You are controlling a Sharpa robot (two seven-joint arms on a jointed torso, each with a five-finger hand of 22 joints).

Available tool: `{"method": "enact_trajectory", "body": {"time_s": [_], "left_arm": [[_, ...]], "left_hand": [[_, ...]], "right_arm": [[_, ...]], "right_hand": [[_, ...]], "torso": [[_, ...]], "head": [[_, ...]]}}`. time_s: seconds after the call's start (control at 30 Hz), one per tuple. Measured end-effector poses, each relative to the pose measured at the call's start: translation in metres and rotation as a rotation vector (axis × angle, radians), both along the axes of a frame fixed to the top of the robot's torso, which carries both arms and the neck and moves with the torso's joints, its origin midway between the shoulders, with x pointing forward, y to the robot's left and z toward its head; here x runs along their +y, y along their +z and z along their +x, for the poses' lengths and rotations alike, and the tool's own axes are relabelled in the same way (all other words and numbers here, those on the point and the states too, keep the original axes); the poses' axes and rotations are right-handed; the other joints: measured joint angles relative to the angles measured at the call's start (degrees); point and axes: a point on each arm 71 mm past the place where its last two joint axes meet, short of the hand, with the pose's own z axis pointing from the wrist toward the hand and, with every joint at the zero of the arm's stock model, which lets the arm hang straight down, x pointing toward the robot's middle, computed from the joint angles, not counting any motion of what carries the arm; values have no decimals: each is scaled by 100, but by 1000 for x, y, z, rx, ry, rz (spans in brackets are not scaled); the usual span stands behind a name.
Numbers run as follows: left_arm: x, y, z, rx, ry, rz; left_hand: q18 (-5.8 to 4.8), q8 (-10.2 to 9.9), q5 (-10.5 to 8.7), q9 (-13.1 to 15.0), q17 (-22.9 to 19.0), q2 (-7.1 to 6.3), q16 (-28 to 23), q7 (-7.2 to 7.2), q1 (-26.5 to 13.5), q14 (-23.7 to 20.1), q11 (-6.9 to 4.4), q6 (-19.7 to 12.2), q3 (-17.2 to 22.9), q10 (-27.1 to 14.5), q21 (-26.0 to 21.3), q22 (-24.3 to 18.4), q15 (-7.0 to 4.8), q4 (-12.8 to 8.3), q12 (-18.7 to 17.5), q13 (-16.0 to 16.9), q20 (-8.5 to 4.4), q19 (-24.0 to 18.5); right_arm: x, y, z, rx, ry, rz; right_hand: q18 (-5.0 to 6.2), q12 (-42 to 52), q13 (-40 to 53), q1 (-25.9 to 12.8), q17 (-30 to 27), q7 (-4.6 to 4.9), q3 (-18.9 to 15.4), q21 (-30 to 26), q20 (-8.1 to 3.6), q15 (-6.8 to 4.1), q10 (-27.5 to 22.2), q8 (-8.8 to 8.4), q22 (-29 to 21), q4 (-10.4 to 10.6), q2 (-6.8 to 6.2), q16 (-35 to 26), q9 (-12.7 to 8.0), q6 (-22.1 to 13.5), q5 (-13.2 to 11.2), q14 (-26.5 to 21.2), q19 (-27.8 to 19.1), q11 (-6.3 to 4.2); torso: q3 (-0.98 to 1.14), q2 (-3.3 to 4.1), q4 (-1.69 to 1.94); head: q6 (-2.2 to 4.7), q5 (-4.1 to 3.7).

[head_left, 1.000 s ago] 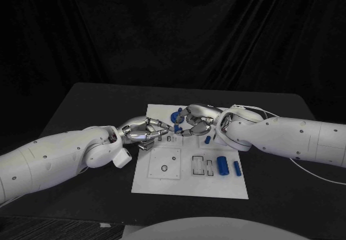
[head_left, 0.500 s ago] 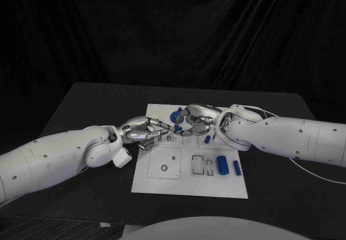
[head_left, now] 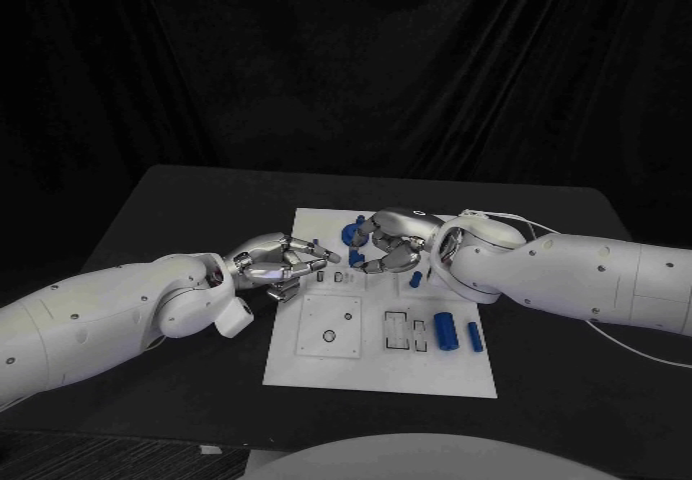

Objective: Assemble the parts on the task board

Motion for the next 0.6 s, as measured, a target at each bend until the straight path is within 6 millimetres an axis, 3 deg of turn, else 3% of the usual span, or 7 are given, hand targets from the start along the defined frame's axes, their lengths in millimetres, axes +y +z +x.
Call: {"method": "enact_trajectory", "body": {"time_s": [0.3, 0.6], "left_arm": [[16, 2, -4, -4, 30, 5], [25, 3, -6, -10, 55, 10]], "left_hand": [[0, 0, 0, 1, 5, -22, 0, 0, -21, 0, 0, 0, 0, 0, 0, -1, 0, 0, 0, 0, 0, 0], [0, 0, 0, 1, 4, -21, 0, -21, -21, 0, 0, 21, 0, 0, 0, -1, 0, 0, 0, 0, 0, 0]], "right_arm": [[2, -2, 3, -64, -10, -102], [1, -7, 10, -66, -32, -179]], "right_hand": [[0, 0, 0, 0, 0, 47, 0, -48, 20, 0, 0, -104, 5, -31, 0, 0, -49, -47, 6, 0, 21, 0], [0, 0, -1, 0, 0, 47, 16, -48, 20, 0, 0, -136, 4, -48, 0, 0, -57, -47, 6, 0, 21, 0]], "torso": [[0, -3, 4], [-14, -10, 29]], "head": [[-7, 9], [-20, -55]]}}
